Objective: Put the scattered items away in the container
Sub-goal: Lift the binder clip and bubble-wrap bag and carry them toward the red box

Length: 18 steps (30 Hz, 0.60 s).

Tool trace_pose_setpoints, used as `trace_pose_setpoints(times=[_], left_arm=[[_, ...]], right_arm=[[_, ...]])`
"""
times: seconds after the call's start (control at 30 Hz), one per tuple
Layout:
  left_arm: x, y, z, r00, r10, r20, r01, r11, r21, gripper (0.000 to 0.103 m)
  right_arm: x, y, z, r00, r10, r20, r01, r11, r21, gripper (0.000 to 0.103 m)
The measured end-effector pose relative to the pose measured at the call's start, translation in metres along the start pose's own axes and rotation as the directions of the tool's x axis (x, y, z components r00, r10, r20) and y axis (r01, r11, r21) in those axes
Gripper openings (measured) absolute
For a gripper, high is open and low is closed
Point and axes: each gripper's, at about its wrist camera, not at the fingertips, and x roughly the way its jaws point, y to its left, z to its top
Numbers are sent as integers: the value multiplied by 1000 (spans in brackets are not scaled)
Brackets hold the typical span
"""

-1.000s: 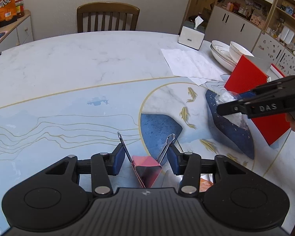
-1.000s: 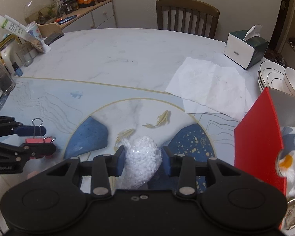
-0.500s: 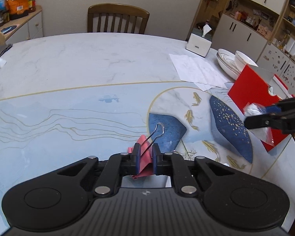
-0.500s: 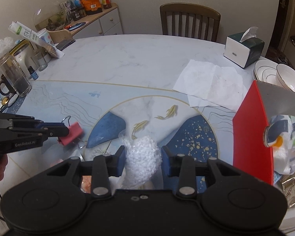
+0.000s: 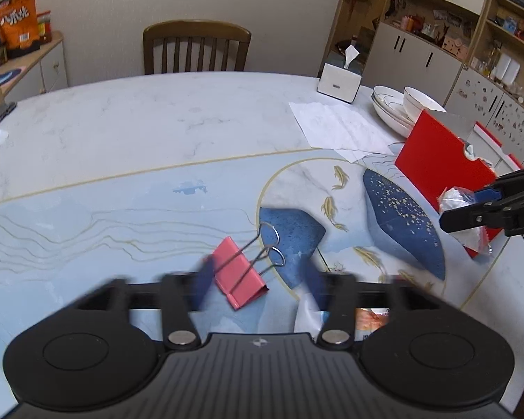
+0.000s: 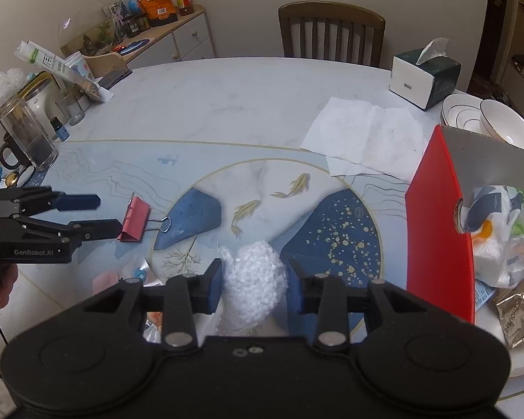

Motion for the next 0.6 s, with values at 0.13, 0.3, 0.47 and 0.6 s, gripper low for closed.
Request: trace_pose_setpoints(times=[0.13,0.3,0.47,0.6], left_arm=[[15,1,3,1000,22,-14,-22,999,25,73],[39,13,6,998,50,-50,-53,996,-71,73],[51,14,2,993,84,-83,-92,991,-95,72],[53,11,4,991,110,-76,-117,988,-98,66]], right_arm=[[-1,1,-3,1000,-3,-4,3,1000,2,36],[1,0,-6,1000,-10,-15,10,1000,8,36],[4,-2,-9,1000,-12,-19,13,1000,17,36],[6,-3,-10,1000,-16,-25,17,1000,22,36]])
